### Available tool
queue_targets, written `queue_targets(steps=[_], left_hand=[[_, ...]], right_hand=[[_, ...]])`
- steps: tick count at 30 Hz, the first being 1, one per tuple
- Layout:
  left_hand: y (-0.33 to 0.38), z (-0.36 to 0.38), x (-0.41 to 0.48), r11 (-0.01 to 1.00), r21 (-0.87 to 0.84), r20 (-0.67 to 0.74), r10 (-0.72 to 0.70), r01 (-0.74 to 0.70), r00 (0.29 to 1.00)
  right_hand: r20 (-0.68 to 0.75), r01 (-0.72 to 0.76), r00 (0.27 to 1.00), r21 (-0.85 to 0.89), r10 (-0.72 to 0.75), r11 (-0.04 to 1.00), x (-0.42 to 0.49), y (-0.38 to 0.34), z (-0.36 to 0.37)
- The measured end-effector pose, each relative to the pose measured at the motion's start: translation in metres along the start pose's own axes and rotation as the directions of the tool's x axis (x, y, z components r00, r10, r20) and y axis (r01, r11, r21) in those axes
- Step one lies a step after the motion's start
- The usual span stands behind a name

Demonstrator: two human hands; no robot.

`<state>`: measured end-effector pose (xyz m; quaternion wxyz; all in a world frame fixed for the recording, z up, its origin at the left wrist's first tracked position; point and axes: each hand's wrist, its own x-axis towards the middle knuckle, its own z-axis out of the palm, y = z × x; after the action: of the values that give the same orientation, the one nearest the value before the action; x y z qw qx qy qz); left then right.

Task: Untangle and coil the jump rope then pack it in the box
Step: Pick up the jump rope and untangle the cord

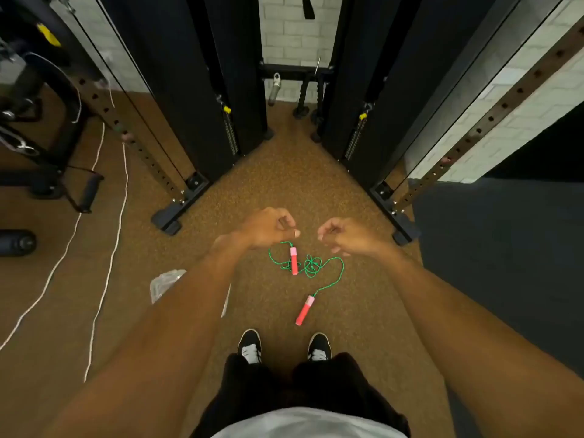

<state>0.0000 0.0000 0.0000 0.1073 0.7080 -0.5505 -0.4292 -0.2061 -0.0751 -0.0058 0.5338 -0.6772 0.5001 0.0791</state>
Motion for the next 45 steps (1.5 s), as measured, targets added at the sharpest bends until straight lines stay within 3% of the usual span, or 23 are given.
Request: queue_targets(steps=[11,20,26,31,34,38,41,45], left_hand=[[-0.062,0.078,0.050,0.998,-0.064,0.048,-0.026,0.029,0.998],[-0.221,0.178,0.186,0.999,-0.019,0.025,0.032,-0.032,0.999],[-0.318,0.254,0.292,0.994,0.001,-0.012,0.110,-0.110,0.994],[-0.339,0.281,0.337,0.980,0.032,-0.047,0.200,-0.199,0.979],[-0.351,0.292,0.336,0.977,-0.012,-0.089,0.212,-0.214,0.973],[-0.370,0.314,0.330,0.987,0.095,-0.017,0.131,-0.129,0.991],[-0.375,0.329,0.335,0.994,0.026,0.009,0.107,-0.107,0.994],[-0.381,0.352,0.354,0.997,-0.050,0.026,0.067,-0.066,0.997]], right_hand=[[0.029,0.018,0.999,0.090,-0.021,0.996,0.062,0.074,0.046],[-0.108,0.024,0.994,0.093,-0.014,0.995,0.238,0.205,0.137],[-0.146,0.163,0.975,-0.031,-0.166,0.986,0.345,0.289,0.187],[-0.167,0.197,0.956,-0.235,-0.239,0.952,0.382,0.319,0.188],[-0.175,0.233,0.947,-0.207,-0.270,0.950,0.386,0.336,0.192],[-0.144,0.188,0.966,-0.182,-0.216,0.965,0.386,0.365,0.199],[-0.063,0.148,0.984,-0.259,-0.169,0.955,0.389,0.373,0.197],[-0.107,0.174,0.973,-0.253,-0.206,0.952,0.397,0.367,0.190]])
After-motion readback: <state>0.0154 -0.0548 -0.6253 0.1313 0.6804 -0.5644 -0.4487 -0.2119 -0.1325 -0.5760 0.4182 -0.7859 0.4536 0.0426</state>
